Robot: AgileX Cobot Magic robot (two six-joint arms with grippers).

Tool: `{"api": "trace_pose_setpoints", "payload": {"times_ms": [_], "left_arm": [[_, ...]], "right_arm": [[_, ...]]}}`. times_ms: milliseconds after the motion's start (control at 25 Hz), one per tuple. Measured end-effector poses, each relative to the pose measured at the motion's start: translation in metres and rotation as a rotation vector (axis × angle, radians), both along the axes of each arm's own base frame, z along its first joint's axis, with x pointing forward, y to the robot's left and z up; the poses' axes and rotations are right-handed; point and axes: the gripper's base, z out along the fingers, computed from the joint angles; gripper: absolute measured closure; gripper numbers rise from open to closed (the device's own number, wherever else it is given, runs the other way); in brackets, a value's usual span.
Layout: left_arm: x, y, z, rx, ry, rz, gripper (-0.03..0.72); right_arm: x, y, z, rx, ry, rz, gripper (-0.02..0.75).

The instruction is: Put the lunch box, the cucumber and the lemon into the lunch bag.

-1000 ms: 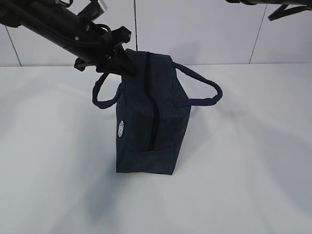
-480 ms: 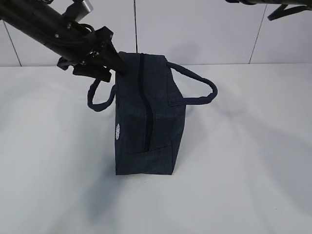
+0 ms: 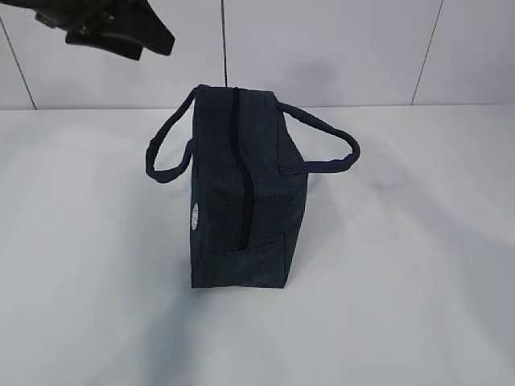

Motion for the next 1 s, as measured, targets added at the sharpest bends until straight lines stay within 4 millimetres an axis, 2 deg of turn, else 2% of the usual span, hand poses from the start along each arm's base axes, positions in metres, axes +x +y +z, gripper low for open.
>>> {"api": "trace_pose_setpoints", "payload": {"times_ms": [240, 440, 720, 1000], "left_arm": [[-0.028, 0.008, 0.042, -0.002, -0.120, -0.014, 0.286], [-0.050, 0.010, 0.061, -0.020, -0.122, -0.059, 0.289], [-0.083, -0.009, 0.083, -0.045, -0.170, -0.153, 0.349], [-0.134, -0.017, 0.119, -0.103, -0.253, -0.227, 0.382]], "right_arm": [[-0.045, -0.016, 0.045, 0.075, -0.130, 0.001, 0.300], [-0.090, -0.033, 0.079, 0.139, -0.250, 0.006, 0.331], [-0.139, -0.050, 0.124, 0.211, -0.414, 0.012, 0.349], [-0.185, -0.063, 0.159, 0.315, -0.538, 0.076, 0.349]]}}
